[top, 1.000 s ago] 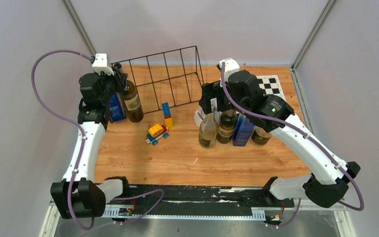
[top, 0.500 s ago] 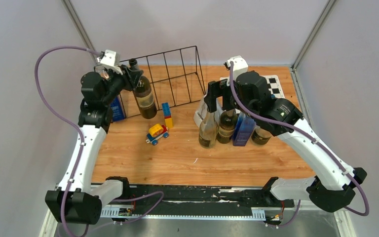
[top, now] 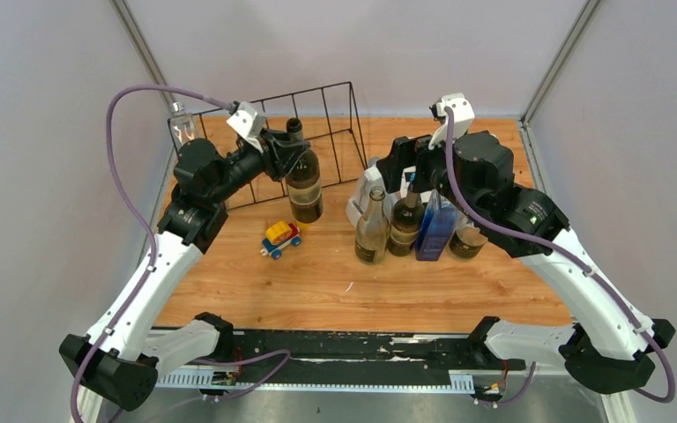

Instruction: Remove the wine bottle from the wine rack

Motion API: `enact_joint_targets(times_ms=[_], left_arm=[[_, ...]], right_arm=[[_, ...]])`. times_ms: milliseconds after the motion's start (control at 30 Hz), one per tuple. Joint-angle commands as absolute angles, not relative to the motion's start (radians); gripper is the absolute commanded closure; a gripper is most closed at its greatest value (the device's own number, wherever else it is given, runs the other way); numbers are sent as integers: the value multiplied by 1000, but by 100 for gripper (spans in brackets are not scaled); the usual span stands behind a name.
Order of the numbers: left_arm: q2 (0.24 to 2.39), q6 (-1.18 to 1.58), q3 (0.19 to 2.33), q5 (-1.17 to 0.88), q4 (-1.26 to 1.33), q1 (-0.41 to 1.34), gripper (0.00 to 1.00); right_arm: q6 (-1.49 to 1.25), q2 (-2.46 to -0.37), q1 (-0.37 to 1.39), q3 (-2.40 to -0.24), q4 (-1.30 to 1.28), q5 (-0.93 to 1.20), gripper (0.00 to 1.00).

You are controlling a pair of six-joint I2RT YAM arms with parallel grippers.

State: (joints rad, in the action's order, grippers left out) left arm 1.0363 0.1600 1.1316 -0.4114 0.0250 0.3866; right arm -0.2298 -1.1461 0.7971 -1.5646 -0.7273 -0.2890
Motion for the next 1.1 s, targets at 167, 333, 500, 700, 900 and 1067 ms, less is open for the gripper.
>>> enact_joint_targets(times_ms=[167, 333, 500, 700, 900, 1067], left_arm=[[1063, 102, 1119, -353, 184, 552, 100], [1060, 92, 1067, -323, 189, 629, 100], [1038, 81, 1012, -256, 198, 716, 100], [1005, 77, 912, -223, 253, 775, 100], [956, 80, 753, -144, 504, 773, 100], [998, 55, 729, -102, 596, 773, 100]], right_arm=[[-219, -1112, 794, -1544, -659, -335, 3], [-210, -1106, 793, -1538, -656, -356, 3], [-208, -1086, 794, -1527, -646, -381, 3], [-198, -1075, 792, -1511, -637, -382, 3], [-207, -1063, 793, -1497, -637, -366, 3], [-210, -1055, 793, -1496, -637, -353, 3]])
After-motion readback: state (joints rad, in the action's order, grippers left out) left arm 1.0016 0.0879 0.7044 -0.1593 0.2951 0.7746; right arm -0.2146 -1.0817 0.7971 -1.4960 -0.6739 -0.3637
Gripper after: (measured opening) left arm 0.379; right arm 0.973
